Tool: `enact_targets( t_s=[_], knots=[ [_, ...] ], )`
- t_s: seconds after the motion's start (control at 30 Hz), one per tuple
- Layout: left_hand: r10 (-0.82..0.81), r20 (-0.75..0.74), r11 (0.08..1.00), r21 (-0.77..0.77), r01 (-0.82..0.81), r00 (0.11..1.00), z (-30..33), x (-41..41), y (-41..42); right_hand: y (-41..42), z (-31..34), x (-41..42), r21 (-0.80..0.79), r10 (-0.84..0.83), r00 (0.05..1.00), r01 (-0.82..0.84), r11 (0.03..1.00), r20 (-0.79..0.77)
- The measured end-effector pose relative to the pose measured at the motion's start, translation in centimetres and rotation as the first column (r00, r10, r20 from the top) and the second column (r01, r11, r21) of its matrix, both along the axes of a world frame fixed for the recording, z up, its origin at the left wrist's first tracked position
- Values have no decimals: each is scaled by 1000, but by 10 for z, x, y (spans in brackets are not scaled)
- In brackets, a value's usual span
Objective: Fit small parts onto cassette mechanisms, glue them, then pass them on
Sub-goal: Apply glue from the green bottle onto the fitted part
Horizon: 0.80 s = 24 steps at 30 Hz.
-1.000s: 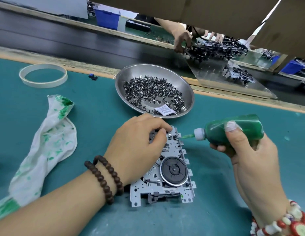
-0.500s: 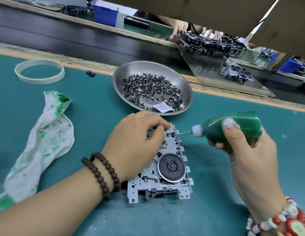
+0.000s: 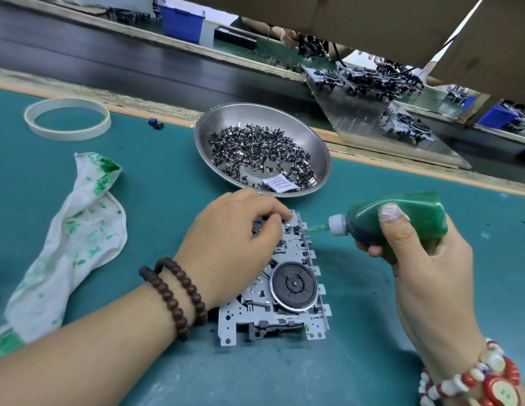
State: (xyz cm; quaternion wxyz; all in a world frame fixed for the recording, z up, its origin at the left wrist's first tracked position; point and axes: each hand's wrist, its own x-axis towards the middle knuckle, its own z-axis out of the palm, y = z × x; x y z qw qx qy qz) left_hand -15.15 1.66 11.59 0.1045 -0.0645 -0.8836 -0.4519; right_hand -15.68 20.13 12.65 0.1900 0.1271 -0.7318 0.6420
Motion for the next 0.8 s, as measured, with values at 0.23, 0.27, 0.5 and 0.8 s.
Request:
enact_targets(
  t_s=[0.23, 0.27, 0.5, 0.8],
  knots=[
    [5, -4, 1000, 5, -5, 1000, 0, 0, 0, 0, 0, 0, 8, 9, 1000, -9, 1000, -16],
    [5, -5, 1000, 5, -5, 1000, 0, 0, 0, 0, 0, 0, 8, 9, 1000, -9, 1000, -20],
    [9, -7, 1000, 0, -9, 1000, -1, -1, 0, 0, 0, 0, 1, 3, 1000, -3, 1000, -30],
    [1, -4, 1000, 9, -1, 1000, 0, 0, 0, 1, -1, -1, 8, -5, 1000, 5, 1000, -25]
  ],
)
